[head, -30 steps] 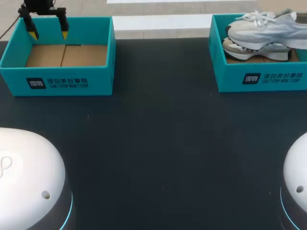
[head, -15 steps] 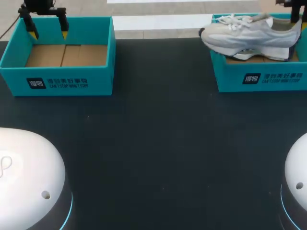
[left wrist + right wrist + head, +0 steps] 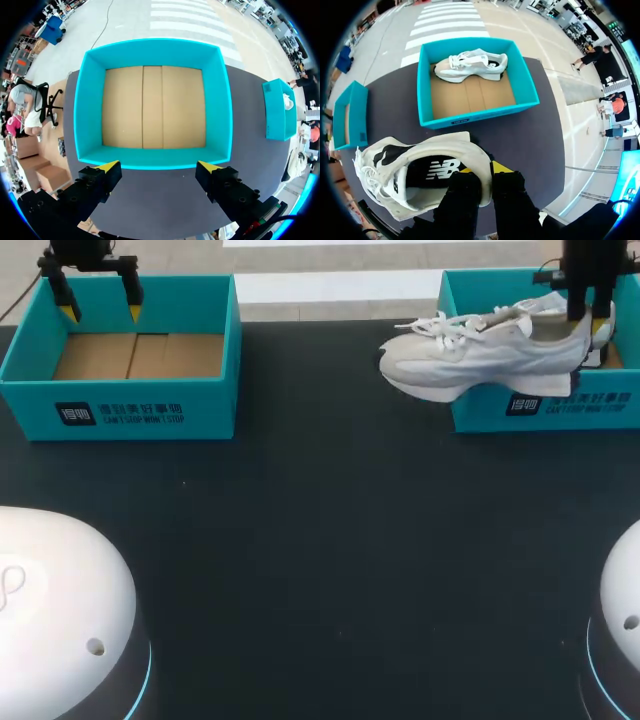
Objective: Take the shoe out of the shoebox, open the shoe tongue, remove and reinsert the insole, then place the shoe into the shoebox
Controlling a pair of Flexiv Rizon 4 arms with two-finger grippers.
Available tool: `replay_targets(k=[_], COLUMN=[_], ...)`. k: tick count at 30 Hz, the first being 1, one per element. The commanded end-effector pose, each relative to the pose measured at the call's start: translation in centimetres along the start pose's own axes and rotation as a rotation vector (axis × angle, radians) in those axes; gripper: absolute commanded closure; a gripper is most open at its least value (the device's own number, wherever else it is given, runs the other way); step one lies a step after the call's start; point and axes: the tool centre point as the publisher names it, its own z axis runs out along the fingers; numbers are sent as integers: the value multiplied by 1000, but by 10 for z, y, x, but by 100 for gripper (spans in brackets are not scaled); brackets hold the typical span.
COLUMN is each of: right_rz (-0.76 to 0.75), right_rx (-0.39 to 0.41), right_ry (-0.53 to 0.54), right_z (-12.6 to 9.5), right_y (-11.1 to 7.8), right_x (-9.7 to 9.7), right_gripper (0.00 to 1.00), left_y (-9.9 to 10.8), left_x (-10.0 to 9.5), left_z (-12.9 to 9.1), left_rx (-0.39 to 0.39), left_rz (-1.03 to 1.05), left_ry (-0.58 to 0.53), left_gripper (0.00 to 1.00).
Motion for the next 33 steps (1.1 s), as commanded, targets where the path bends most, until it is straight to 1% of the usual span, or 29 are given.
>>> replay_targets(k=[1,12,15,19,20,24,26,27,29,31,32,33], right_rz=[1,1,-48,-41,-23,-19,15,28,54,63,61,82], right_rx=[-6,-6,6,-8,-14,-3,2,-3,-9,-21,-16,-15], right_ry=[7,7,-26,-37,-19,-16,-14,0,-16,-4,-8,-35], right_z=[-1,-1,-5,-11,-12,-11,-11,-11,-13,-14,-13,-13], right_y=[-1,-1,-19,-44,-53,-78,-91,-97,-110,-125,-131,-140], right_x=[-3,-3,23,52,59,80,91,97,109,122,126,130], right_gripper=[100,100,100,100,100,100,100,100,100,100,100,100], left_y=[0,0,0,0,0,0,0,0,0,0,0,0], left_x=[0,0,0,0,0,0,0,0,0,0,0,0], left_z=[0,0,0,0,0,0,0,0,0,0,0,0], left_rx=[0,0,0,0,0,0,0,0,0,0,0,0], left_rz=[0,0,0,0,0,0,0,0,0,0,0,0], left_ry=[0,0,0,0,0,0,0,0,0,0,0,0], left_gripper=[0,0,0,0,0,0,0,0,0,0,0,0])
